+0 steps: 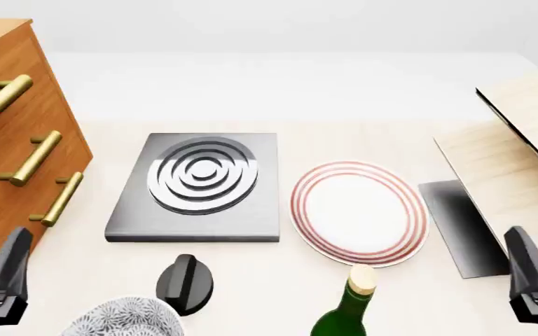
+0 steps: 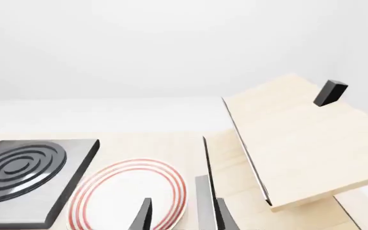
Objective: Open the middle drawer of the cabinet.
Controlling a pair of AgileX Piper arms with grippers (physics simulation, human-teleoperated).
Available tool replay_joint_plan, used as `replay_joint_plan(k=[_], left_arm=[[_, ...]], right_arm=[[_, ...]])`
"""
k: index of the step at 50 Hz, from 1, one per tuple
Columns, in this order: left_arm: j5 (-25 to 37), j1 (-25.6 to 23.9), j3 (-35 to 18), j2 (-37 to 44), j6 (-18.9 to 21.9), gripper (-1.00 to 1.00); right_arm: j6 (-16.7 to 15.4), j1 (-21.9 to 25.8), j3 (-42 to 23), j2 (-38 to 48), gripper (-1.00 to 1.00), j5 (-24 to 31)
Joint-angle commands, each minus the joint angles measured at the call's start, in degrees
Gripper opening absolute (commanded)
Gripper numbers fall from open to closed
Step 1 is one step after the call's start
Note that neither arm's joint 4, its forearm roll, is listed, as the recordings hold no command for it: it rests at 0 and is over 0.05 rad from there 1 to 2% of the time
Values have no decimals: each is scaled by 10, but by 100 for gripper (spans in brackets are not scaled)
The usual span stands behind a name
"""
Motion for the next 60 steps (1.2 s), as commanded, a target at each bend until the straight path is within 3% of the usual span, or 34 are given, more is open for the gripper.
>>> replay_joint_plan(k=[1,14,15,21,23,26,30,32,34,37,41,45,46,57,60], left_arm=[[2,-2,-11,0,8,100],[2,18,-35,0,29,100],[6,26,-37,0,49,100],[43,21,-90,0,38,100],[52,15,-105,0,66,100],[65,19,-114,0,57,100],[53,19,-116,0,110,100],[49,-13,-130,0,110,100],[49,-2,-134,0,154,100],[47,-18,-145,0,184,100],[13,-10,-101,0,293,100],[31,-15,-97,0,306,100],[13,-18,-82,0,336,100],[-22,-27,-10,0,440,100],[-28,-21,1,1,494,100]], right_arm=[[15,-6,-1,18,100,-10],[15,-6,-1,9,100,-3],[14,-5,-1,8,100,-2],[15,-5,-1,10,100,-4],[16,-5,-1,11,100,-5],[15,-5,-1,11,100,-5],[15,-5,-1,10,100,-4],[15,-5,-1,10,100,-4],[15,-5,-1,9,100,-3],[15,-4,-1,8,100,-2],[15,-4,-1,8,100,-1],[15,-4,-1,7,100,-1],[15,-4,-1,7,100,-1],[15,-4,0,9,100,-3],[15,-4,0,9,100,-3]])
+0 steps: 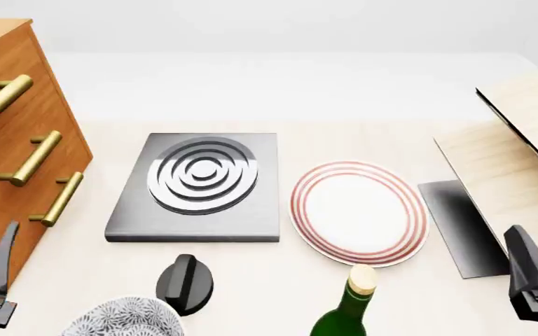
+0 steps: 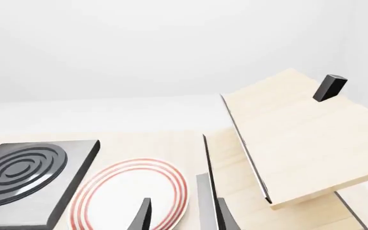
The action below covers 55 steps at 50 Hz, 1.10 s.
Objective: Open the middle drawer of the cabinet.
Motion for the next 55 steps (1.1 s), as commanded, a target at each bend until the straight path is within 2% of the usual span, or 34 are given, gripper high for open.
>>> replay_joint_plan(k=[1,2,7,9,13,21,25,28,31,32,35,55], left_arm=[[-28,-2,49,1,142,100],[-31,-1,50,0,165,100],[-34,0,50,0,206,100],[-29,0,50,0,205,100],[-26,1,50,0,237,100],[-37,5,50,23,248,100],[-100,5,50,87,253,100],[-170,5,50,162,258,100],[-288,-1,50,287,265,100],[-345,-4,50,346,269,100],[-687,-11,50,694,278,100],[-700,-21,50,735,308,100]], right_arm=[[0,0,0,1,100,-1],[0,0,0,1,100,-1],[0,0,0,2,100,-2],[0,0,0,2,100,-2],[0,1,0,3,100,-3],[0,1,0,6,100,-6],[0,1,0,6,100,-6],[0,1,0,6,100,-5],[0,1,0,6,100,-5],[0,1,0,6,100,-6],[0,1,0,6,100,-5],[0,1,0,5,100,-4]])
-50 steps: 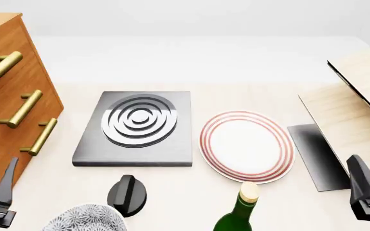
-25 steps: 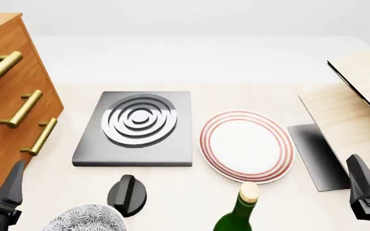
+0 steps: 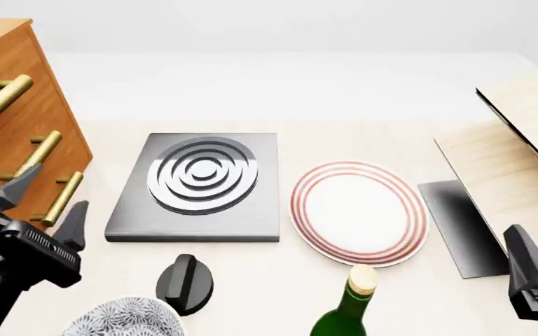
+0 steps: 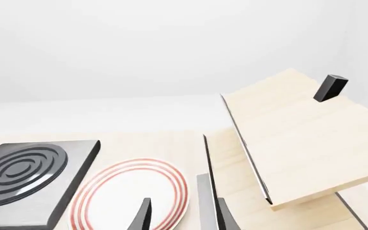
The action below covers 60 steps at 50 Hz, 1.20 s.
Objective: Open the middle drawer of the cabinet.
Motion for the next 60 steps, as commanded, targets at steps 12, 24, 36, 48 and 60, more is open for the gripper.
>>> replay_joint_plan(k=[12,24,36,48,60], left_arm=[[-67,10,0,84,13,100],[-67,25,0,91,21,100],[-67,53,0,105,21,100],[-67,73,0,113,31,100],[-67,88,0,112,35,100]], right_arm=[[0,0,0,0,100,0],[0,0,0,0,100,0],[0,0,0,0,100,0],[0,0,0,2,100,-2],[0,0,0,2,100,-1]])
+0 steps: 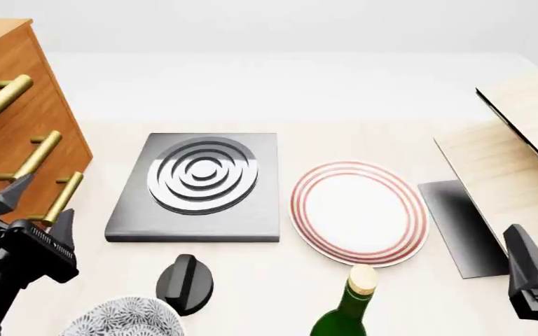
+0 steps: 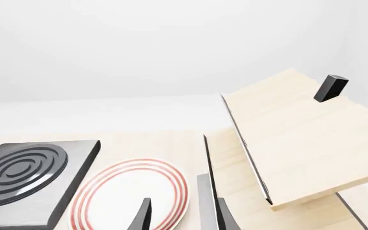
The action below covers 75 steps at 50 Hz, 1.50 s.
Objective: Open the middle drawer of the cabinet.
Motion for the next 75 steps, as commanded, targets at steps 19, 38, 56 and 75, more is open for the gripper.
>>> replay_joint_plan(k=[19,38,56,75], left_arm=[[0,75,0,0,53,100],[0,82,0,4,66,100],[0,102,-87,93,87,100],[0,111,-172,190,96,100]], right_arm=[[0,0,0,0,100,0],[0,0,0,1,100,0],[0,0,0,0,100,0],[0,0,0,0,100,0]])
